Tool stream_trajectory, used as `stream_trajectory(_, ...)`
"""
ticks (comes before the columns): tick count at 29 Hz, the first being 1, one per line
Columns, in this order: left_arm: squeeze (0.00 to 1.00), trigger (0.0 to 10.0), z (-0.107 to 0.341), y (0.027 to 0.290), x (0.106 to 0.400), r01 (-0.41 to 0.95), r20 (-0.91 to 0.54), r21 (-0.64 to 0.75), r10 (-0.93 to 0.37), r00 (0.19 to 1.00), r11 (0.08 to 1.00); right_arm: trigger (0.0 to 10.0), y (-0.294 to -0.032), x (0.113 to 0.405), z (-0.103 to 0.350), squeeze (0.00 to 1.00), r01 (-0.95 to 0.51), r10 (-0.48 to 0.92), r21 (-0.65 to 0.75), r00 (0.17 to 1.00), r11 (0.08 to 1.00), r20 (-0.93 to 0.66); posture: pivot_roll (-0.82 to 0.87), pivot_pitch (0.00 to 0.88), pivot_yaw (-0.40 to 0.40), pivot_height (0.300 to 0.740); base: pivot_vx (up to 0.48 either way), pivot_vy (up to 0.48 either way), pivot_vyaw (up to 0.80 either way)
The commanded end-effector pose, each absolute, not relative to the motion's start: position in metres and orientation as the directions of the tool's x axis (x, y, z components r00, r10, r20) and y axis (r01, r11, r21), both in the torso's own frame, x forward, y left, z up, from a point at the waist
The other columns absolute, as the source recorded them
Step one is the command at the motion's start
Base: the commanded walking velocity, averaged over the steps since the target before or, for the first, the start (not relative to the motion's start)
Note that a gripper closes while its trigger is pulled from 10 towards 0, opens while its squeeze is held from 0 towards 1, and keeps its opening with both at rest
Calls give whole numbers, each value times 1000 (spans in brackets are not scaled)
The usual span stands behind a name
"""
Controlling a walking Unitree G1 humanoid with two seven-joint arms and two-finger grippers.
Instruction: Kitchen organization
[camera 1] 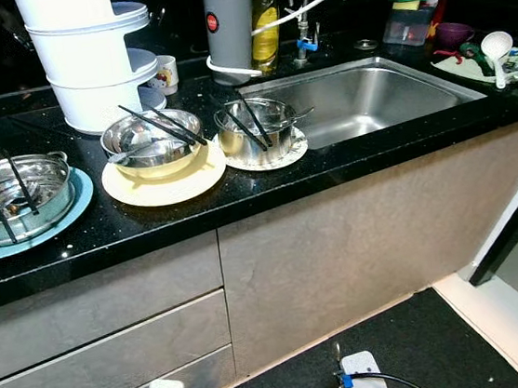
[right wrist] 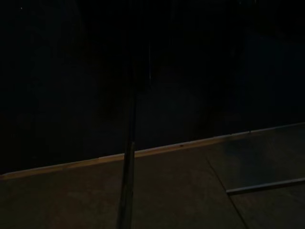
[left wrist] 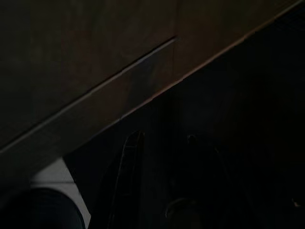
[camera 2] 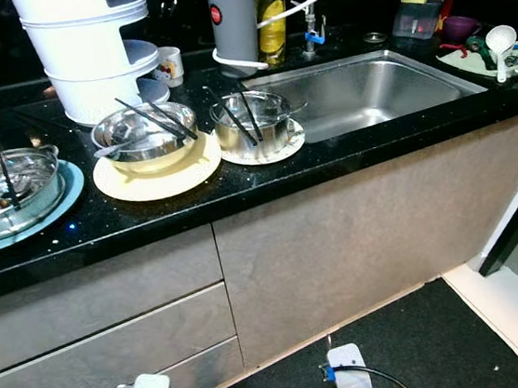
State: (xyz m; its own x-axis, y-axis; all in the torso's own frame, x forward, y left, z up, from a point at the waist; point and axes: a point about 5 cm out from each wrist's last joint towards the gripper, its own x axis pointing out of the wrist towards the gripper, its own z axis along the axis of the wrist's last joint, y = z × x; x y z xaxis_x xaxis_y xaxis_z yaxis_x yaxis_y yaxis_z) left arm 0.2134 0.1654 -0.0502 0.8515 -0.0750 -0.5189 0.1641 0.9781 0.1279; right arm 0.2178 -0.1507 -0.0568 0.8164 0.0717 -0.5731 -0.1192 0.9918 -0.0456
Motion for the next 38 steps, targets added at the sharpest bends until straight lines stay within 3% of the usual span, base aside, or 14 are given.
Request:
stream_trajectory(1,0,10000,-53,166,210,172,-538,135,-73,840,976,10000,-154,214,-60,0,-107,55,-52,804,993,-593,-52,93,-12,740,0,0,0)
stream_trajectory(11,0,10000,-54,161,214,120,-543,131,-30,839,984,10000,-155,217,-59,0,-153,72,-81,789,985,-611,-58,92,-36,740,0,0,54)
stream_trajectory(38,0,10000,-53,151,219,208,-569,139,-94,817,968,10000,-160,213,-62,0,-132,45,-92,772,987,-634,-66,89,-21,740,0,0,800)
